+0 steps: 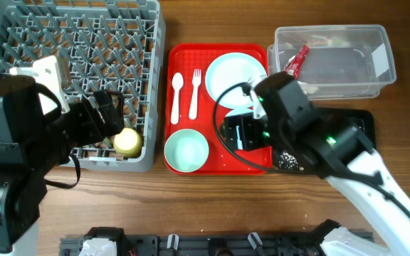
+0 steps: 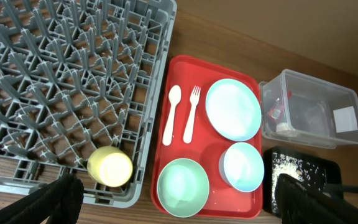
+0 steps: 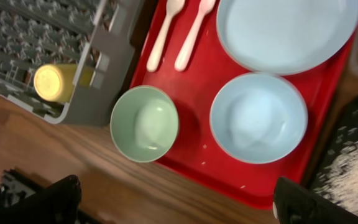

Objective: Sort waste into correct bins and load items into the dishwasher rack

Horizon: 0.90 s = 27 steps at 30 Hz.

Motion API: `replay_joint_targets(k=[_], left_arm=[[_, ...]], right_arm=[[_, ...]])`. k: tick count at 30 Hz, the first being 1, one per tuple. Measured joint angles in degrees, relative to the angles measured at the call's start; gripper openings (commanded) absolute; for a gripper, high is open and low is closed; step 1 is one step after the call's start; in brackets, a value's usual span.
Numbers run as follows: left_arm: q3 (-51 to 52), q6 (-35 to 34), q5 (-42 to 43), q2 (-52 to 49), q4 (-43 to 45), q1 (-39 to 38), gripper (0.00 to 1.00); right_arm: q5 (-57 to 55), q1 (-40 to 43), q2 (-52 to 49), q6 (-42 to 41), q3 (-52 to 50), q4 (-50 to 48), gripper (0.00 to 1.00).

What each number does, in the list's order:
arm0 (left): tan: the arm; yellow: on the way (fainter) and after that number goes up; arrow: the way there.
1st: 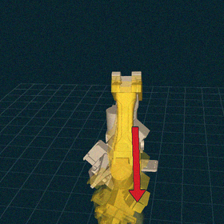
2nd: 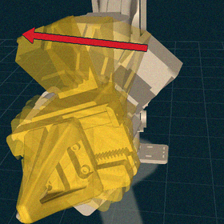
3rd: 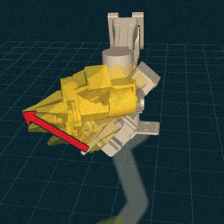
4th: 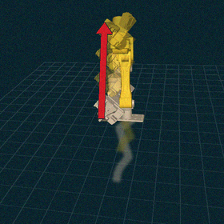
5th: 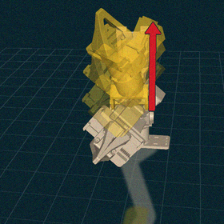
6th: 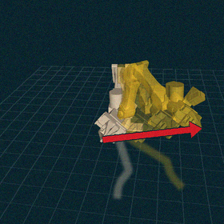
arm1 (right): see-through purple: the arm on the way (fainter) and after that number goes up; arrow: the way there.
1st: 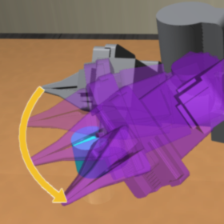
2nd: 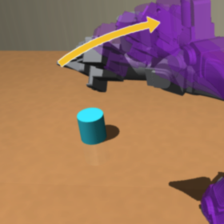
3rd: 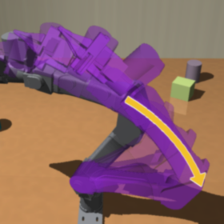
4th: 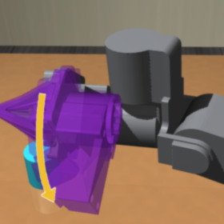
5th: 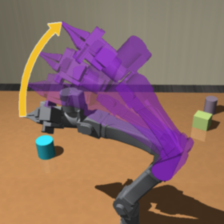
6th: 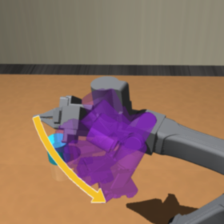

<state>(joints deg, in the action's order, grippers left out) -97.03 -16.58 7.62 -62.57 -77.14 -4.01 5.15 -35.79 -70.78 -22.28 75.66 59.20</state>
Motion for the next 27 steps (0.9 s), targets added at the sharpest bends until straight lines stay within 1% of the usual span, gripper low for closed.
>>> replay_joint_targets(k=[6, 8, 10, 11, 13, 15, 18, 21, 24, 27], left_arm=[[0.0, 0.0, 0.0, 0.0, 0.0, 0.0, 1.0], [0.0, 0.0, 0.0, 0.0, 0.0, 0.0, 1.0], [0.0, 0.0, 0.0, 0.0, 0.0, 0.0, 1.0], [0.0, 0.0, 0.0, 0.0, 0.0, 0.0, 1.0], [0.0, 0.0, 0.0, 0.0, 0.0, 0.0, 1.0], [0.0, 0.0, 0.0, 0.0, 0.0, 0.0, 1.0], [0.0, 0.0, 0.0, 0.0, 0.0, 0.0, 1.0], [0.0, 0.0, 0.0, 0.0, 0.0, 0.0, 1.0], [0.0, 0.0, 0.0, 0.0, 0.0, 0.0, 1.0], [0.0, 0.0, 0.0, 0.0, 0.0, 0.0, 1.0]], right_arm=[[-13.0, 0.3, 15.7, 4.3, 0.0, -0.7, 1.0], [-16.3, 1.5, 21.1, 9.1, -0.6, -5.9, 1.0], [-16.9, 4.7, 26.4, 14.3, -3.6, -12.4, 1.0], [-16.7, 6.3, 28.1, 16.1, -4.9, -14.0, 1.0], [-13.5, 13.1, 33.5, 20.8, -12.4, -20.7, 1.0], [-9.9, 17.6, 35.9, 22.6, -18.4, -24.6, 1.0], [-4.2, 24.1, 40.7, 24.3, -30.3, -28.9, 1.0], [-1.6, 26.7, 48.1, 25.4, -39.9, -33.5, 1.0], [-0.4, 27.9, 55.5, 25.6, -46.9, -38.1, 1.0], [0.0, 28.4, 60.8, 25.6, -54.0, -41.8, 1.0]])
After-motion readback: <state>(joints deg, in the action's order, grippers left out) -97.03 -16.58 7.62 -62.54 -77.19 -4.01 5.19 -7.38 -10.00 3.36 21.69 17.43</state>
